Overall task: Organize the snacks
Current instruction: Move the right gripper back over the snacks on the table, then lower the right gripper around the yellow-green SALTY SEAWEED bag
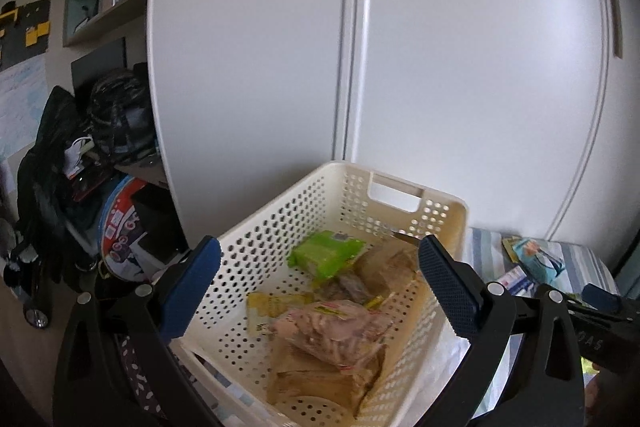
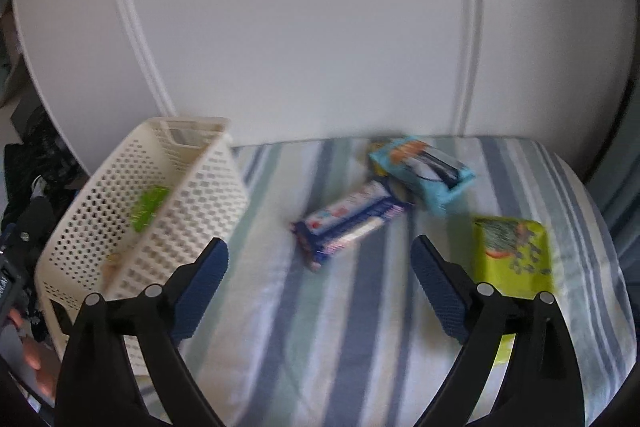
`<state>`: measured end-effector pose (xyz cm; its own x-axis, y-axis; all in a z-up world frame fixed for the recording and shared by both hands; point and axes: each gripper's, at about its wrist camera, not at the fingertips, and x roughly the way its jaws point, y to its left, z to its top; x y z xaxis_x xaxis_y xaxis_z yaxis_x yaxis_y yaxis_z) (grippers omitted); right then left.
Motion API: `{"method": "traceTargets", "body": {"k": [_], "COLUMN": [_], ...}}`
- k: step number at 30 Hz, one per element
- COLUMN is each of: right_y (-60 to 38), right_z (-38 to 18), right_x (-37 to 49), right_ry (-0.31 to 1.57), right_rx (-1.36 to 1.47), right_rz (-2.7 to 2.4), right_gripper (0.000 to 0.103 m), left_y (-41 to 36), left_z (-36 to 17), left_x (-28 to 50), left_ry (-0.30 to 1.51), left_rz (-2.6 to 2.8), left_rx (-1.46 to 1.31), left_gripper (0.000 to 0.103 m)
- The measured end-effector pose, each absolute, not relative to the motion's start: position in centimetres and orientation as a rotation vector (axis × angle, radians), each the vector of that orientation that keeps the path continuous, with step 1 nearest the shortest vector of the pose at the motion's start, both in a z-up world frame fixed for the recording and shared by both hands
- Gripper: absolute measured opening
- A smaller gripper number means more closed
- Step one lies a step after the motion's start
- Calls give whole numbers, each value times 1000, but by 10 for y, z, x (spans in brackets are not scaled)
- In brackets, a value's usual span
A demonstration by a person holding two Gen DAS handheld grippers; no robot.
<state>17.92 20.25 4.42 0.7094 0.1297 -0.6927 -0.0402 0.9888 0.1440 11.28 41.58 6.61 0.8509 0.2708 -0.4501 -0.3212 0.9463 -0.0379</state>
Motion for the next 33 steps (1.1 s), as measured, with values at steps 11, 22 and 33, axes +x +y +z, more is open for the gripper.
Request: {"method": "traceTargets", "body": {"k": [11, 22, 33], "right_y": [126, 62, 56], "right_z": [29, 2, -12], "right_x": [173, 181, 201], "right_ry": [818, 925, 983], "right_rx": [174, 277, 291], "right_rz": [-71, -198, -189], "right_gripper": [96, 98, 98], "left_y": [401, 392, 392], "left_z": [67, 67, 66], "left_x": [112, 113, 114], "left_ry": [459, 462, 466], "left_rz": [273, 252, 252], "left_rx": [-95, -64, -60], "left_gripper": [100, 100, 100]}}
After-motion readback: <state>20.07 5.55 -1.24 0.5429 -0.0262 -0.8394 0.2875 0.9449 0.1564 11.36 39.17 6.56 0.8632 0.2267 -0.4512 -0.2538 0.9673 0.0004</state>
